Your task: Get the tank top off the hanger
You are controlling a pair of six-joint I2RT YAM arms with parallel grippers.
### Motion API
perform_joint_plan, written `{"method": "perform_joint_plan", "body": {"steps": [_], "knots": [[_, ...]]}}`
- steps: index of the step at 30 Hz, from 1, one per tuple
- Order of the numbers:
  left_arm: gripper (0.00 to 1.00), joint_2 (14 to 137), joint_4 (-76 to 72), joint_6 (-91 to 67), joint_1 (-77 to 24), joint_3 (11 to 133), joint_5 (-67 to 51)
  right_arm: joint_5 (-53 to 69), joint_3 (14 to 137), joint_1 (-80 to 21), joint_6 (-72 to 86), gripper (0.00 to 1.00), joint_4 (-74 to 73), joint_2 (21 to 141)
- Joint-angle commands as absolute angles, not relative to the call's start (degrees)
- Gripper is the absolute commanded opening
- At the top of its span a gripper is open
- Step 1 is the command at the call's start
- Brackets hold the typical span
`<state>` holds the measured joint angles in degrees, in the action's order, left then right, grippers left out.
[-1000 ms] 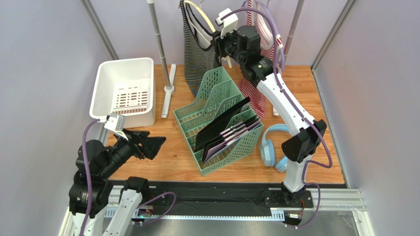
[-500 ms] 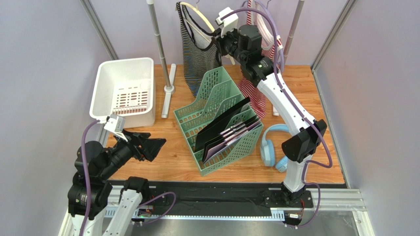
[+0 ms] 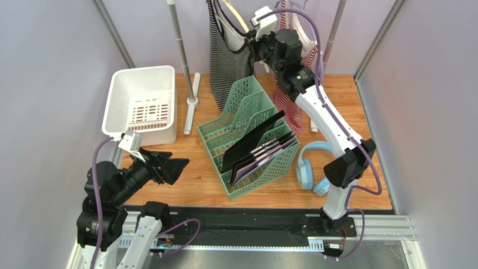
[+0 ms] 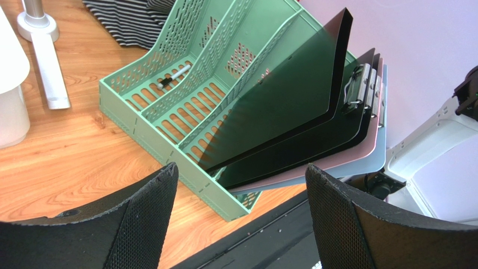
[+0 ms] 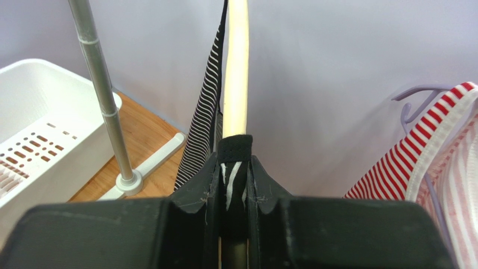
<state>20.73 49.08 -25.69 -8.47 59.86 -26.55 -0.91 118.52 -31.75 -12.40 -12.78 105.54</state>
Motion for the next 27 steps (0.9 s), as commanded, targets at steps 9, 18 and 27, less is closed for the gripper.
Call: {"method": "perform_joint_plan", "body": {"steps": [9, 18, 27], "knots": [[0.88, 20.7, 50.4, -26.5, -8.1, 61.6, -27.5, -5.4, 113.7, -31.9, -11.7, 0.00, -3.3, 94.1], [0.86, 28.1, 47.6, -26.2, -8.1, 65.8, -33.3, -7.6, 101.8, -31.9, -12.7, 0.00, -0.4, 84.2], [0.84, 32.1, 44.4, -28.2, -8.1, 66.7, -35.9, -5.8, 103.3, -31.8, -15.5, 0.00, -5.5, 82.6]]}}
